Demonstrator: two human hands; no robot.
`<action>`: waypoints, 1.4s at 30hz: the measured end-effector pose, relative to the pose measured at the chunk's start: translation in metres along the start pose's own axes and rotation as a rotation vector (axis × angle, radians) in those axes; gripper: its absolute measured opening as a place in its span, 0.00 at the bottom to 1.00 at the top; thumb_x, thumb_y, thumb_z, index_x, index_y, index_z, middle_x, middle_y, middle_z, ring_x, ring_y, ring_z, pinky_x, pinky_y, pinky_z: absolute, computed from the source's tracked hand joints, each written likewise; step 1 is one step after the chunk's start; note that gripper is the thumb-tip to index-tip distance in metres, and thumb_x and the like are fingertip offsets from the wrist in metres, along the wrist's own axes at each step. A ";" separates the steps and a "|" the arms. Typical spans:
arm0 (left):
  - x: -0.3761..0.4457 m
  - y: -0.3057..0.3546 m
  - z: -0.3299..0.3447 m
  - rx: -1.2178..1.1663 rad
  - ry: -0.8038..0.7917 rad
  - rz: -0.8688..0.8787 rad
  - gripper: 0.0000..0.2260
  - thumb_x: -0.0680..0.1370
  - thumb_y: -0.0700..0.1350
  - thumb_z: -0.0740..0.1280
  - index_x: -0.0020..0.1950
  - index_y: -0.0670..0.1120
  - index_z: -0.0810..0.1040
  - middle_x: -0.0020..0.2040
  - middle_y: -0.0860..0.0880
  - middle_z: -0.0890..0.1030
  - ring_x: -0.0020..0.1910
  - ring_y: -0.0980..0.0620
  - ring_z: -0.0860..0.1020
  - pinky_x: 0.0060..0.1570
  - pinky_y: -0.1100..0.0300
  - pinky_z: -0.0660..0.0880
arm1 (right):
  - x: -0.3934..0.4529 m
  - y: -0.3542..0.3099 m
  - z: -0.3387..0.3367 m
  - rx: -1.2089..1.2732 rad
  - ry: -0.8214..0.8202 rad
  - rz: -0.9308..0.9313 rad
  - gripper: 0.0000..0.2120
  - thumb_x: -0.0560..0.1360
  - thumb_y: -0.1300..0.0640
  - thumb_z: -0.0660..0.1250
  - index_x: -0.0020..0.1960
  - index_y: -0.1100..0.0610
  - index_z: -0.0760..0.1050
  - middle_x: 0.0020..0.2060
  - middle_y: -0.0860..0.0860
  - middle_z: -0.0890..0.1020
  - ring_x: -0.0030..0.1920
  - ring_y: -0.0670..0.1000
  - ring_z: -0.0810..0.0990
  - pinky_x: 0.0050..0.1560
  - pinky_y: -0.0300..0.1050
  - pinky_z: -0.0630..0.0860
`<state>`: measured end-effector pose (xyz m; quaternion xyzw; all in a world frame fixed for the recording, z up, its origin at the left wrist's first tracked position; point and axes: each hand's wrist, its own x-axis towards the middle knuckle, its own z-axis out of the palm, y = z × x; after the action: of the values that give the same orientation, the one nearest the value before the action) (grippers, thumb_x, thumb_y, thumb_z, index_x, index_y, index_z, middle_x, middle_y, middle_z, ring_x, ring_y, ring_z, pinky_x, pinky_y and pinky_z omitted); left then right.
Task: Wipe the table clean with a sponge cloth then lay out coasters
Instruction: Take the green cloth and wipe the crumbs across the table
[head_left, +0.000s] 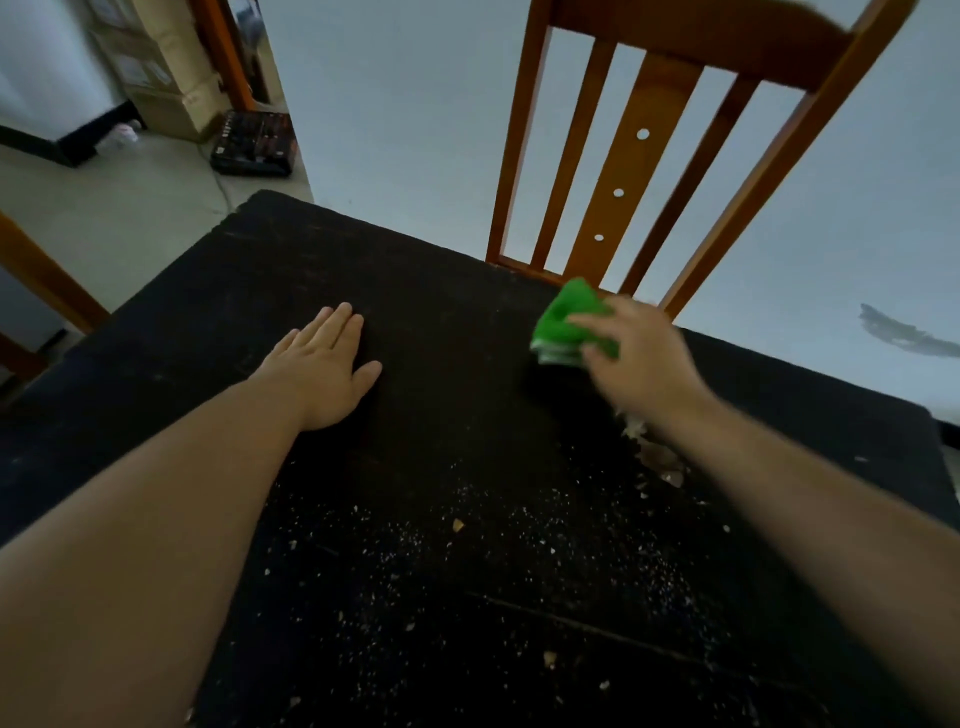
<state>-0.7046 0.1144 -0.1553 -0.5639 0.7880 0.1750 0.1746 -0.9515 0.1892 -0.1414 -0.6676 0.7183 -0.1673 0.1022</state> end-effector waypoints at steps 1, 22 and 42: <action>0.000 0.003 -0.003 -0.001 -0.004 -0.012 0.27 0.81 0.53 0.49 0.75 0.44 0.41 0.76 0.47 0.41 0.75 0.50 0.42 0.74 0.52 0.45 | 0.014 0.019 -0.004 -0.065 0.032 0.073 0.17 0.75 0.63 0.60 0.64 0.57 0.72 0.61 0.58 0.73 0.61 0.57 0.69 0.63 0.49 0.66; -0.009 0.065 0.026 -0.041 0.035 0.112 0.26 0.81 0.50 0.48 0.75 0.44 0.40 0.76 0.49 0.38 0.74 0.52 0.37 0.73 0.53 0.39 | -0.001 0.046 -0.017 -0.090 0.036 0.181 0.18 0.76 0.64 0.59 0.66 0.59 0.68 0.64 0.59 0.70 0.63 0.58 0.66 0.63 0.45 0.62; -0.015 0.070 0.028 -0.025 0.072 0.080 0.27 0.81 0.53 0.48 0.75 0.45 0.41 0.76 0.49 0.39 0.75 0.52 0.38 0.73 0.52 0.40 | -0.051 0.001 0.014 -0.205 -0.072 0.173 0.19 0.77 0.59 0.56 0.67 0.58 0.65 0.65 0.59 0.66 0.63 0.58 0.65 0.64 0.51 0.65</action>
<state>-0.7643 0.1616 -0.1674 -0.5399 0.8135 0.1715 0.1318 -0.9431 0.2389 -0.1587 -0.6158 0.7823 -0.0595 0.0730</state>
